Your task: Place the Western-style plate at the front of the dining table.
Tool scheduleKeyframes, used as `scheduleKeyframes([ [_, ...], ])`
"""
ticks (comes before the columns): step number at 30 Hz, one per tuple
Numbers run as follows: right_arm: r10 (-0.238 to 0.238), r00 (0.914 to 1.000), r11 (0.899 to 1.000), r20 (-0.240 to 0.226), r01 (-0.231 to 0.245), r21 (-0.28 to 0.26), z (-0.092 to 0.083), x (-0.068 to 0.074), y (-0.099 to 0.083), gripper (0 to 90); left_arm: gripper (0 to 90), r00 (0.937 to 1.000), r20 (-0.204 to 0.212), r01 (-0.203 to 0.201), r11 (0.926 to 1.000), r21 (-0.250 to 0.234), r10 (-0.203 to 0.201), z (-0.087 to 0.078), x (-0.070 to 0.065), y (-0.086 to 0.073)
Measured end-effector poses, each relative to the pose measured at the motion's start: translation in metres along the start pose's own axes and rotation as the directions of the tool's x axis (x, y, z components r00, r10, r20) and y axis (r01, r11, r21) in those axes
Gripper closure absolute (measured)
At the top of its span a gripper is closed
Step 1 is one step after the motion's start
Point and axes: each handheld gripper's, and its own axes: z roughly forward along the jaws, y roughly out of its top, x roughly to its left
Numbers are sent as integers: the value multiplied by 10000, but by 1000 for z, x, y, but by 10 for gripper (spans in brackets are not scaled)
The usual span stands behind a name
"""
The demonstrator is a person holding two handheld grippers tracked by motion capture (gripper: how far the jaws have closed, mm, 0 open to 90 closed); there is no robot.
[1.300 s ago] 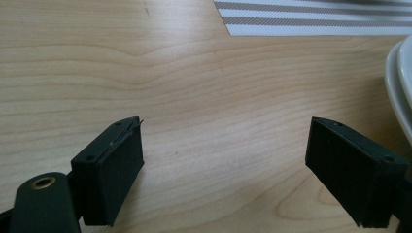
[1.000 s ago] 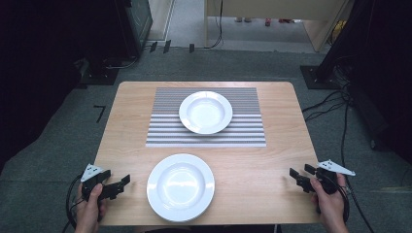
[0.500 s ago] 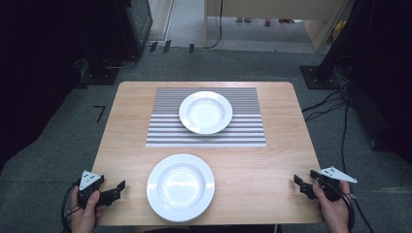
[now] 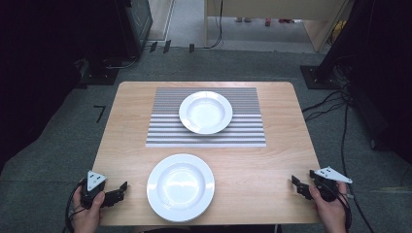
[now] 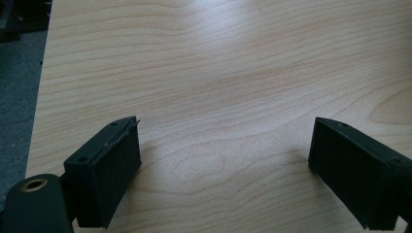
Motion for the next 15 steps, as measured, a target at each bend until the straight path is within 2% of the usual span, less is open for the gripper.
scheduleKeyframes([
  [3,-393,9990,9991,198,390,148,1,4,0,192,113,10000,4,3,10000,-1,-3,0,0,0],
  [15,-449,9989,9988,115,447,201,2,5,0,168,110,10000,24,5,10000,1,-5,0,0,0],
])
